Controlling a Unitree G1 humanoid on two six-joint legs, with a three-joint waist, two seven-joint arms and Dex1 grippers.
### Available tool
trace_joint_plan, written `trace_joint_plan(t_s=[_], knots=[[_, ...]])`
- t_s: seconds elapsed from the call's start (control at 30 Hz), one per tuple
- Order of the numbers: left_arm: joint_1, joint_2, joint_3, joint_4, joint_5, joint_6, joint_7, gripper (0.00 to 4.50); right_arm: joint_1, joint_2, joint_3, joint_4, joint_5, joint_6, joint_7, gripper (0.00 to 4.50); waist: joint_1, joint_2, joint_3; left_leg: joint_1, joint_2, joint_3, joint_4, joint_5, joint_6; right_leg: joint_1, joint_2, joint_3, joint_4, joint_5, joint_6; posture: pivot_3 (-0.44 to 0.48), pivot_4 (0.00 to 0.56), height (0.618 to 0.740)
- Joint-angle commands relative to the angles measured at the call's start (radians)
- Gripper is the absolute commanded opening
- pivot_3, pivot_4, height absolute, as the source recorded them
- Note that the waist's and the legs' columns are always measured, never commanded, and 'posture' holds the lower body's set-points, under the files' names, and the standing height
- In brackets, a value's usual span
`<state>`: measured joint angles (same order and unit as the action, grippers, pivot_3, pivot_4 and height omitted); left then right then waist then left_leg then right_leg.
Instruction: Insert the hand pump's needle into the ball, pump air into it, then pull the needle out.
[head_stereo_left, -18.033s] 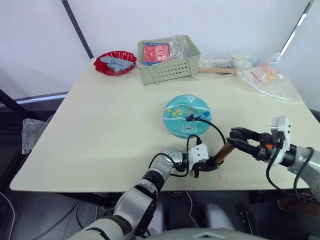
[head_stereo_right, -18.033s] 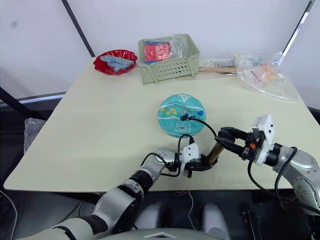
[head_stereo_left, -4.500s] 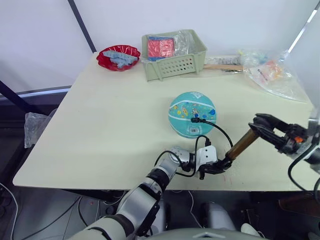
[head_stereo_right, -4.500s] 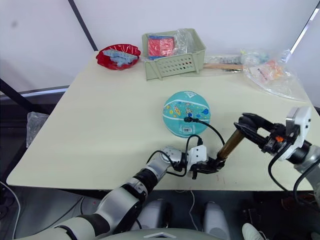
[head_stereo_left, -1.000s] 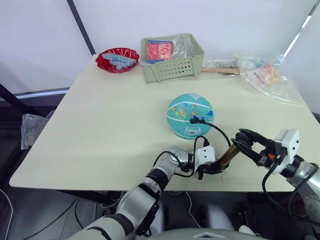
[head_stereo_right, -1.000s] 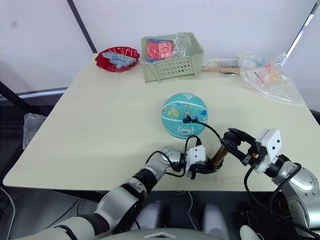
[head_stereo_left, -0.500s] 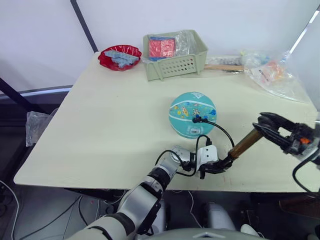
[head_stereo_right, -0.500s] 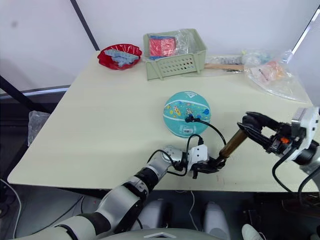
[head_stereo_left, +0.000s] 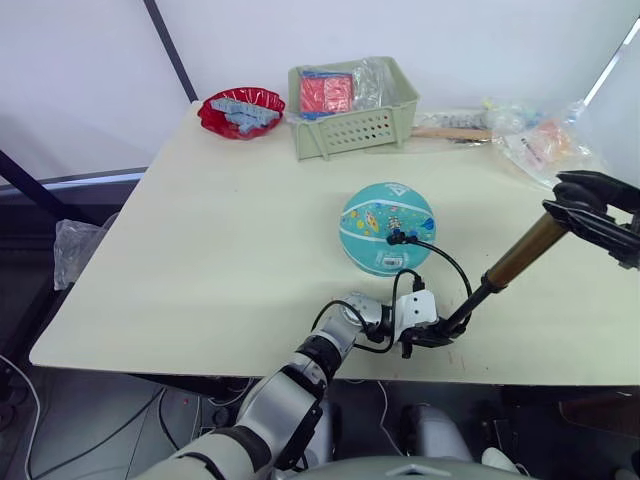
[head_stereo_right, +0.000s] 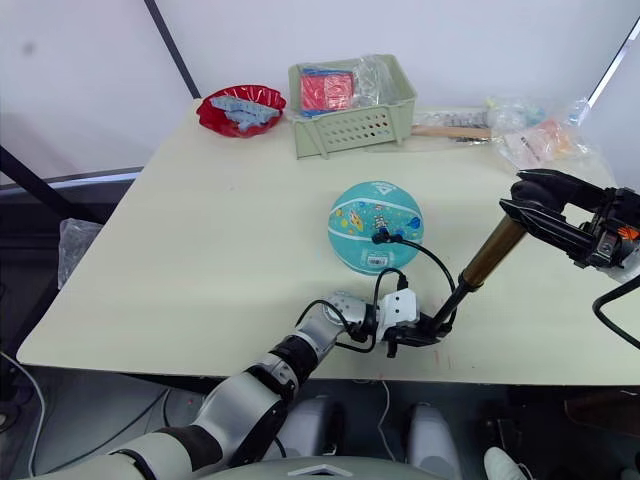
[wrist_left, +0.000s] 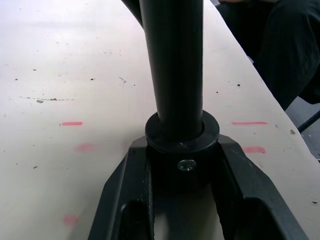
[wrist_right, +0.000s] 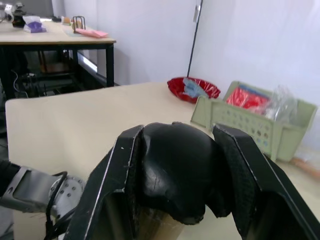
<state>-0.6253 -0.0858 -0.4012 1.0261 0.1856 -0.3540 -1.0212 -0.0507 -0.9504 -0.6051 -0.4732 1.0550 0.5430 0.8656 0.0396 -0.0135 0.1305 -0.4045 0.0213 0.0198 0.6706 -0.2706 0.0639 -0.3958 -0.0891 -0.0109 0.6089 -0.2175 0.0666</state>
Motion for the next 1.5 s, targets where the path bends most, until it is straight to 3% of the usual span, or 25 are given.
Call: trace_joint_plan(t_s=[0.03, 0.17, 0.47, 0.9, 1.1, 1.3, 1.5], knots=[[0.04, 0.023, -0.047, 0.076, 0.054, 0.041, -0.013, 1.03, -0.083, -0.009, -0.109, -0.026, 0.051, -0.028, -0.056, 1.65, 0.001, 0.003, 0.001, -0.001, 0.0, 0.0, 0.0, 0.0, 0.0, -0.001, 0.0, 0.0, 0.0, 0.0, 0.0, 0.0, 0.15, 0.738], [0.036, 0.022, -0.046, 0.079, 0.055, 0.039, -0.013, 1.03, -0.039, 0.028, -0.047, -0.079, 0.0, -0.033, -0.03, 1.65, 0.001, 0.003, 0.001, -0.008, -0.001, 0.0, 0.003, 0.0, 0.0, -0.006, 0.0, 0.0, 0.0, 0.001, 0.001, 0.0, 0.15, 0.738], [0.041, 0.016, -0.043, 0.082, 0.052, 0.032, 0.003, 1.03, 0.167, 0.189, 0.162, -0.177, -0.211, -0.15, 0.023, 1.65, -0.002, -0.004, -0.006, -0.004, 0.0, -0.002, 0.004, 0.0, 0.0, -0.002, 0.003, -0.001, 0.001, 0.001, 0.001, 0.0, 0.15, 0.738], [0.046, -0.006, -0.03, 0.123, 0.067, -0.013, 0.07, 1.03, 0.341, 0.238, 0.48, -0.057, -0.605, -0.407, 0.081, 1.65, -0.001, -0.008, -0.015, 0.006, 0.0, 0.0, 0.001, 0.0, 0.0, 0.005, 0.001, 0.0, 0.0, 0.001, 0.001, 0.0, 0.15, 0.738], [0.04, -0.007, -0.028, 0.133, 0.072, -0.017, 0.073, 1.03, 0.32, 0.256, 0.445, -0.058, -0.55, -0.434, 0.068, 1.65, 0.001, -0.007, -0.016, 0.007, 0.0, 0.0, 0.001, 0.0, 0.0, 0.006, 0.001, 0.0, 0.0, 0.0, 0.001, 0.0, 0.15, 0.738], [0.04, -0.004, -0.031, 0.138, 0.077, -0.019, 0.071, 1.03, 0.258, 0.238, 0.321, -0.094, -0.402, -0.382, 0.059, 1.65, 0.003, -0.003, -0.011, 0.005, 0.0, 0.0, 0.001, 0.0, 0.0, 0.005, -0.001, 0.0, -0.001, 0.001, 0.001, 0.0, 0.15, 0.738], [0.037, -0.002, -0.033, 0.14, 0.081, -0.02, 0.074, 1.03, 0.163, 0.135, 0.131, -0.118, -0.207, -0.266, 0.039, 1.65, 0.003, -0.003, -0.009, 0.005, -0.001, 0.0, 0.001, 0.0, 0.0, 0.005, -0.002, 0.0, -0.001, 0.001, 0.002, 0.0, 0.15, 0.738]])
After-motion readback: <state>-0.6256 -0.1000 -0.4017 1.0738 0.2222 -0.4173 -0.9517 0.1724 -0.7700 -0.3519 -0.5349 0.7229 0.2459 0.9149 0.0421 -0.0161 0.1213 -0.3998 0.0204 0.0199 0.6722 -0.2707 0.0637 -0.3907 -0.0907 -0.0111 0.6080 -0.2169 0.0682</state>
